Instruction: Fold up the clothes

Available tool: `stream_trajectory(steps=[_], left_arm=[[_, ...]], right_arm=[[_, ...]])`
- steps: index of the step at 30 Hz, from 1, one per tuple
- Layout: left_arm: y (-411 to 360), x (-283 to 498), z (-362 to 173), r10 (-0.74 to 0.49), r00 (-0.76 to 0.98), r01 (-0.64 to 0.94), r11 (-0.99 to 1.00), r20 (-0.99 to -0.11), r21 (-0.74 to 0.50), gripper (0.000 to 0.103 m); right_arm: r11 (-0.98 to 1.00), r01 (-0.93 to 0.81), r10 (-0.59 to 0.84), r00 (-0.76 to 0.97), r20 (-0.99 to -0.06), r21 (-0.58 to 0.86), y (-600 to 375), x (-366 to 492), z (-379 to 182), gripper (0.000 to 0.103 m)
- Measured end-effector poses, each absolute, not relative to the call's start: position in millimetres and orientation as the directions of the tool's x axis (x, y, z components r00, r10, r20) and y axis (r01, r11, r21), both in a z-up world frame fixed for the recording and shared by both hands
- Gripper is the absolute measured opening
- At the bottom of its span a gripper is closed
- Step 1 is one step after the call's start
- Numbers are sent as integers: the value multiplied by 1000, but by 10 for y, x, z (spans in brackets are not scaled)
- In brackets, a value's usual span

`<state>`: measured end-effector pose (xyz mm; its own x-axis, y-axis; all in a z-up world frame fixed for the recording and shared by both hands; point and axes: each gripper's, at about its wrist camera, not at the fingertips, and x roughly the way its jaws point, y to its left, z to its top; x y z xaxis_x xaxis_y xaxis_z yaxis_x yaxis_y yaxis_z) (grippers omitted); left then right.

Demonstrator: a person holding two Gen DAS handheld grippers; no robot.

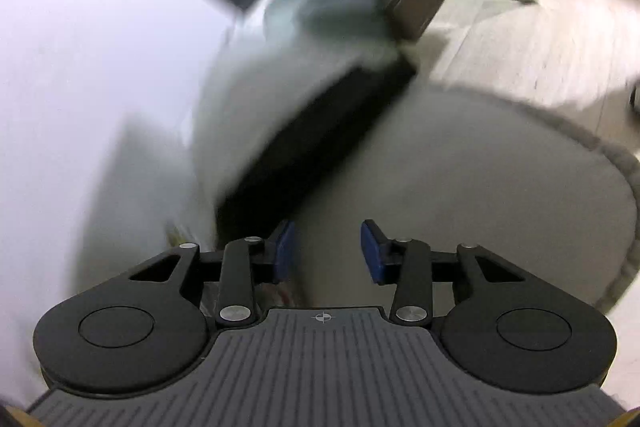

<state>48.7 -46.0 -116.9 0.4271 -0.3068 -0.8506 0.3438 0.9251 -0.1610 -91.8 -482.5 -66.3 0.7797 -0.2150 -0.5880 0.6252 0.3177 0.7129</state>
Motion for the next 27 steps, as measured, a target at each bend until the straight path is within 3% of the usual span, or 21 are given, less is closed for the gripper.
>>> stream_trajectory(steps=[5, 7, 8, 9, 11, 14, 17, 19, 20, 21, 23, 25, 27], left_arm=[[-509, 486, -1118, -317, 434, 351, 922, -843, -166, 63], [-511, 516, -1122, -316, 434, 344, 924, -844, -169, 63], [-509, 536, -1126, -315, 433, 342, 924, -845, -170, 63], [-507, 559, -1133, -317, 430, 340, 924, -845, -173, 63], [-518, 593, -1147, -324, 429, 341, 922, -843, -181, 62], [-539, 670, -1158, -350, 441, 348, 915, -826, -202, 61], [-580, 778, -1227, -363, 436, 339, 914, -823, -224, 61], [-626, 844, -1331, -367, 414, 330, 913, -833, -239, 61], [-655, 872, -1386, -369, 400, 326, 913, -839, -245, 61], [-667, 878, -1413, -369, 393, 327, 912, -842, -247, 61], [-684, 881, -1452, -371, 382, 331, 910, -846, -249, 62], [-684, 876, -1471, -376, 374, 336, 907, -847, -255, 62], [-655, 864, -1458, -376, 371, 326, 909, -849, -260, 62]], right_arm=[[137, 642, -205, 763, -613, 754, -5212, -523, -880, 47], [121, 650, -204, 756, -622, 750, -5300, -351, -1003, 43], [142, 671, -215, 738, -640, 727, -5319, -251, -1000, 24], [167, 695, -228, 718, -658, 700, -5334, -149, -985, 12], [260, 715, -264, 699, -665, 649, -5356, -30, -916, 10], [513, 580, -342, 814, -469, 633, -5182, 203, -513, 9], [683, 547, -468, 837, -284, 484, -4984, 338, -167, 9], [681, 614, -544, 789, -286, 400, -4996, 464, -232, 9], [656, 662, -570, 749, -337, 361, -5051, 546, -349, 12], [628, 710, -593, 702, -394, 320, -5113, 631, -481, 26], [582, 766, -567, 624, -538, 274, -5202, 670, -668, 39], [541, 811, -520, 530, -670, 222, -5288, 699, -850, 41], [530, 800, -533, 573, -622, 283, -5099, 437, -743, 52]])
